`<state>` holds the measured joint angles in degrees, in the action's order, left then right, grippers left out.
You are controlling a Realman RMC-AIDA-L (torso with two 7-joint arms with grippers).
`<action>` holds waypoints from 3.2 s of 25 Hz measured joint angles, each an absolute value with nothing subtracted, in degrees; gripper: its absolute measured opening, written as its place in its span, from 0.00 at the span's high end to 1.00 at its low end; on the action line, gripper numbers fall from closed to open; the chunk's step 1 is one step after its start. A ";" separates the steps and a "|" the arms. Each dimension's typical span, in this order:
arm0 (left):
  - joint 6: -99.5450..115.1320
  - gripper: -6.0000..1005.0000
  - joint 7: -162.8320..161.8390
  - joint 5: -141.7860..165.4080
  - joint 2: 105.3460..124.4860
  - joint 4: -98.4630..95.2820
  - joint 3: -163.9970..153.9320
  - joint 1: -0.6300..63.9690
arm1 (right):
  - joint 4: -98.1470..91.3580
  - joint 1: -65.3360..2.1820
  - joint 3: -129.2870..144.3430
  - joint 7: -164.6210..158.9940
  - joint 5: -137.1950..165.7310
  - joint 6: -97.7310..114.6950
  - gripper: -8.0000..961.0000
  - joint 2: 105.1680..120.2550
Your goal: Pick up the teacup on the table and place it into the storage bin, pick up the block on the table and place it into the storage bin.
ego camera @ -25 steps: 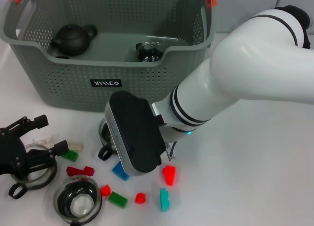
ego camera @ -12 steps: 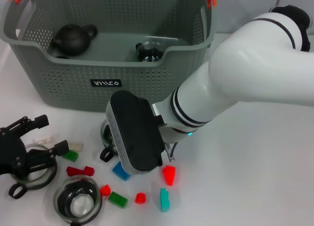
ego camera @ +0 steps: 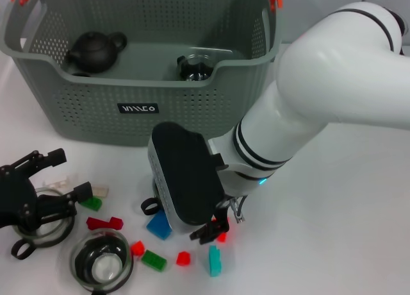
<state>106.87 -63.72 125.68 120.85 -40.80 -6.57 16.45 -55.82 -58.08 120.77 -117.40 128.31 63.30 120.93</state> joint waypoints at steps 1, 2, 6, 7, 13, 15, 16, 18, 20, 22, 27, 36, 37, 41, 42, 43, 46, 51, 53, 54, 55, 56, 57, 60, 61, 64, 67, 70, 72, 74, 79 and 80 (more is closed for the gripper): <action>106.87 0.07 -63.72 125.68 120.85 -40.80 -6.59 16.45 | -55.82 -58.08 120.77 -117.39 128.31 63.30 0.30 120.93; 106.87 0.07 -63.72 125.68 120.85 -40.79 -6.60 16.45 | -55.80 -57.91 120.79 -117.42 128.40 62.15 0.30 120.93; 106.88 0.07 -63.72 125.74 120.85 -40.77 -6.66 16.44 | -54.76 -57.74 121.51 -117.23 128.52 58.73 0.30 121.01; 106.88 0.07 -63.72 125.74 120.85 -40.75 -6.68 16.44 | -54.56 -57.73 121.65 -117.15 128.53 58.40 0.30 121.05; 106.94 0.07 -63.72 125.68 120.85 -40.68 -6.65 16.44 | -53.96 -57.39 122.24 -116.64 128.57 57.39 0.30 121.27; 106.95 0.07 -63.72 125.68 120.85 -40.68 -6.65 16.44 | -54.83 -57.05 122.08 -116.62 128.24 57.47 0.30 121.12; 106.96 0.07 -63.72 125.68 120.85 -40.69 -6.64 16.44 | -54.83 -57.05 122.08 -116.62 128.24 57.47 0.30 121.12; 106.96 0.07 -63.72 125.68 120.85 -40.69 -6.64 16.48 | -55.05 -57.01 122.02 -116.71 128.23 57.72 0.30 121.07; 107.10 0.07 -63.72 125.68 120.85 -40.67 -6.68 16.58 | -54.92 -57.03 122.03 -116.81 128.39 57.84 0.38 121.08; 107.13 0.07 -63.72 125.68 120.85 -40.65 -6.69 16.59 | -54.65 -57.09 122.10 -116.84 128.43 57.95 0.46 121.11; 107.21 0.07 -63.72 125.68 120.85 -40.60 -6.54 16.61 | -54.94 -56.97 121.91 -117.22 128.43 58.25 0.70 120.97; 107.12 0.07 -63.72 125.68 120.85 -40.60 -6.57 16.62 | -59.62 -55.04 118.47 -117.79 129.06 62.31 0.93 120.47; 107.05 0.07 -63.72 125.68 120.85 -40.60 -6.62 16.61 | -61.04 -54.32 117.22 -117.80 129.63 63.73 0.93 120.46; 106.90 0.07 -63.72 125.68 120.85 -40.60 -6.67 16.61 | -70.36 -49.44 110.40 -117.96 133.35 70.59 0.93 120.42; 106.89 0.07 -63.72 125.68 120.85 -40.61 -6.64 16.61 | -73.28 -47.57 108.36 -117.86 133.62 71.62 0.93 120.39; 106.88 0.07 -63.72 125.69 120.85 -40.61 -6.64 16.61 | -76.04 -45.78 106.28 -117.65 133.66 72.66 0.92 120.38; 106.87 0.07 -63.49 125.69 120.85 -40.60 -6.71 16.80 | -82.69 -41.17 99.31 -116.58 131.72 74.39 0.92 120.31; 106.88 0.07 -63.16 125.69 120.68 -40.17 -6.77 17.69 | -83.63 -38.03 85.11 -108.23 112.79 82.13 0.91 120.24; 106.87 0.07 -63.17 125.87 120.58 -40.10 -6.78 18.12 | -81.45 -37.94 79.99 -105.07 105.21 85.56 0.91 120.21; 106.87 0.07 -63.19 125.96 120.52 -40.06 -6.78 18.30 | -79.26 -37.70 76.15 -102.73 99.18 86.73 0.91 120.22; 106.87 0.07 -63.22 126.02 120.48 -40.02 -6.77 18.44 | -79.26 -37.70 76.15 -102.73 99.18 86.73 0.91 120.22; 106.87 0.07 -63.22 126.02 120.46 -40.00 -6.78 18.54 | -78.25 -37.42 74.75 -101.95 96.96 86.10 0.91 120.24; 106.87 0.07 -63.22 126.01 120.43 -39.99 -6.77 18.59 | -77.25 -37.02 73.43 -101.17 94.70 84.81 0.91 120.26; 106.87 0.07 -63.23 125.93 120.42 -39.96 -6.76 18.65 | -73.98 -36.37 71.29 -101.17 89.72 75.72 0.90 120.31; 106.89 0.07 -63.36 125.86 120.41 -39.95 -6.76 18.68 | -73.38 -36.56 71.27 -102.42 89.71 72.90 0.90 120.30; 107.14 0.07 -63.45 125.76 120.41 -39.93 -6.71 18.72 | -71.06 -39.76 71.51 -109.74 94.47 63.45 0.90 120.00; 107.22 0.07 -63.51 125.69 120.41 -39.91 -6.66 18.79 | -67.62 -46.25 71.23 -116.17 103.95 60.90 0.90 119.64; 107.20 0.07 -63.62 125.68 120.41 -39.90 -6.67 18.85 | -62.31 -53.86 70.99 -121.49 115.36 60.16 0.89 119.43; 107.16 0.07 -63.91 125.68 120.41 -39.90 -6.71 18.88 | -57.42 -59.22 70.72 -123.49 122.66 59.89 0.89 119.43; 107.15 0.07 -64.18 125.68 120.41 -39.90 -6.64 18.89 | -52.27 -64.12 70.50 -124.45 128.47 59.21 0.89 119.57; 107.25 0.07 -64.22 125.68 120.49 -39.90 -6.44 18.90 | -41.97 -72.24 71.68 -126.16 140.19 53.40 0.88 120.50; 107.17 0.07 -64.23 125.68 120.56 -39.90 -6.44 18.90 | -40.44 -72.96 72.12 -126.34 140.93 52.00 0.88 120.54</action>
